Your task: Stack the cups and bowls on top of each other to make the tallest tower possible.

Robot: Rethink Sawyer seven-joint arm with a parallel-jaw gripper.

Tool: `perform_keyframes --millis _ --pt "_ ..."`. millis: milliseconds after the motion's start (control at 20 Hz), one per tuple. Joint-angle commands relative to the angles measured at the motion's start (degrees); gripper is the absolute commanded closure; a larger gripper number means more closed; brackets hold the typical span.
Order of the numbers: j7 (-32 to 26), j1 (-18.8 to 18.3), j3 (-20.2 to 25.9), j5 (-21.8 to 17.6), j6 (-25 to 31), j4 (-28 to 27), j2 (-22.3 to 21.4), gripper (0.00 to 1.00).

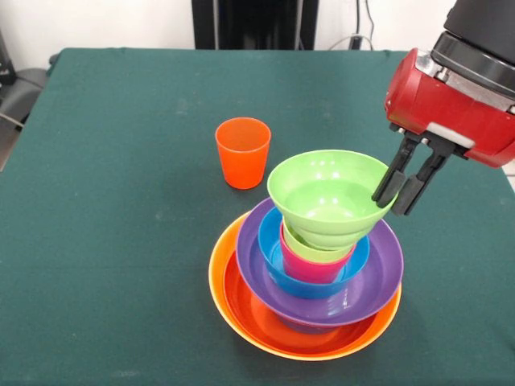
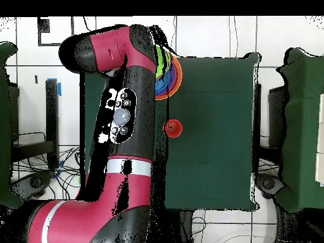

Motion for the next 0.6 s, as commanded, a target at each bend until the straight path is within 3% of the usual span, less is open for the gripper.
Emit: perform_keyframes --millis 50,600 --pt "8.1 0.9 2.3 0.2 0.0 7.0 -0.1 1.00" --pt "7.3 0.8 1.9 0.3 0.5 7.6 -0.3 1.00"
